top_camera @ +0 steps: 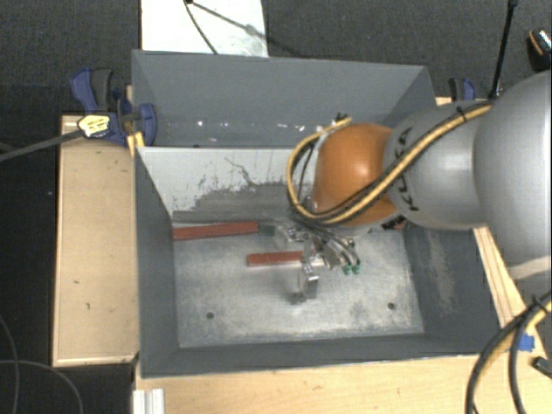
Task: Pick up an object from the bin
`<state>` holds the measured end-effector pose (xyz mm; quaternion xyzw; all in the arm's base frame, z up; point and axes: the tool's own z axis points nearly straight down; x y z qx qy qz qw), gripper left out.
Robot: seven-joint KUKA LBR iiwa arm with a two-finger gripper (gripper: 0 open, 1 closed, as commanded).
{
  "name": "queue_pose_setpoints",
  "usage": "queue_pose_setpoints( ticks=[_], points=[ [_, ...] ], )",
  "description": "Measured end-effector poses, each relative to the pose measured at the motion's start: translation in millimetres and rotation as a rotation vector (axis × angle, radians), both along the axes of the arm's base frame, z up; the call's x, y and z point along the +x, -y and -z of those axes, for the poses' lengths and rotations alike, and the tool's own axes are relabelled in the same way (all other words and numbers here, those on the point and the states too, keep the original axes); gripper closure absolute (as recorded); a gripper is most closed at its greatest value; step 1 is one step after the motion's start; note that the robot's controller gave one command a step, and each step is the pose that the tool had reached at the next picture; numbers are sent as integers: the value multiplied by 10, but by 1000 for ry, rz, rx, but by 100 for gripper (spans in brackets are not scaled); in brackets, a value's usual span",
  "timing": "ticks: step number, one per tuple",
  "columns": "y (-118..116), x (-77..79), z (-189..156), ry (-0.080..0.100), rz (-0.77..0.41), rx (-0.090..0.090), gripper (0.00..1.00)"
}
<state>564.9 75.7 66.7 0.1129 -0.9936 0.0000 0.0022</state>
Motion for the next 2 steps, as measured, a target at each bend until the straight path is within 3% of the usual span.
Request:
queue_pose_setpoints(
  ticks=[1,2],
  points=[
    [-15,19,-40,6,5,2,100],
    [60,139,-2407,18,-193,2,100]
  ],
)
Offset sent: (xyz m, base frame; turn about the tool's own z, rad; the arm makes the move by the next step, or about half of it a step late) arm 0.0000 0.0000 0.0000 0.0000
